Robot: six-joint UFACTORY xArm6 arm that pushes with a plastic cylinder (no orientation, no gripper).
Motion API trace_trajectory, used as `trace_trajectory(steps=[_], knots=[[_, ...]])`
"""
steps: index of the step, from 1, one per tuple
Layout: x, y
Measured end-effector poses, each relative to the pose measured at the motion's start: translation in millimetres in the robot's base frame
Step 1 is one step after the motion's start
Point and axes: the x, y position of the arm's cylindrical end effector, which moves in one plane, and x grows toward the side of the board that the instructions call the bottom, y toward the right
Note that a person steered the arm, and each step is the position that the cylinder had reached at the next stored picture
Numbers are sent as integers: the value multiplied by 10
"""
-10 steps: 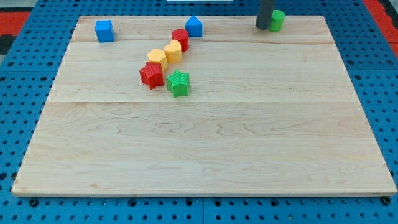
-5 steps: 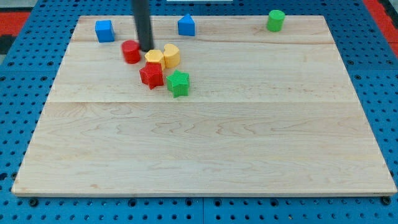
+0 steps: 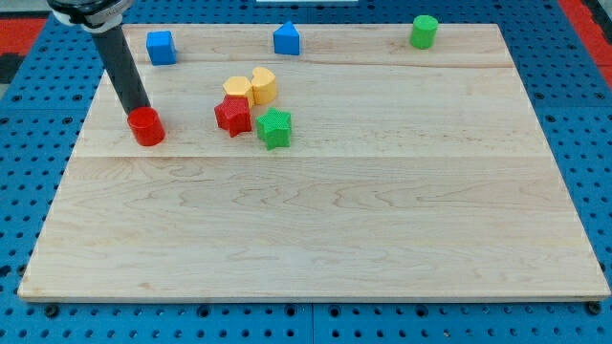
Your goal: Push the red circle to the bottom of the blue cube
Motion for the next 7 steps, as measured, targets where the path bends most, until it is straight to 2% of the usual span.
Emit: trace_trajectory(steps=[3,5,6,7], knots=[[57,70],[-26,429],[-219,531],[-330,876]])
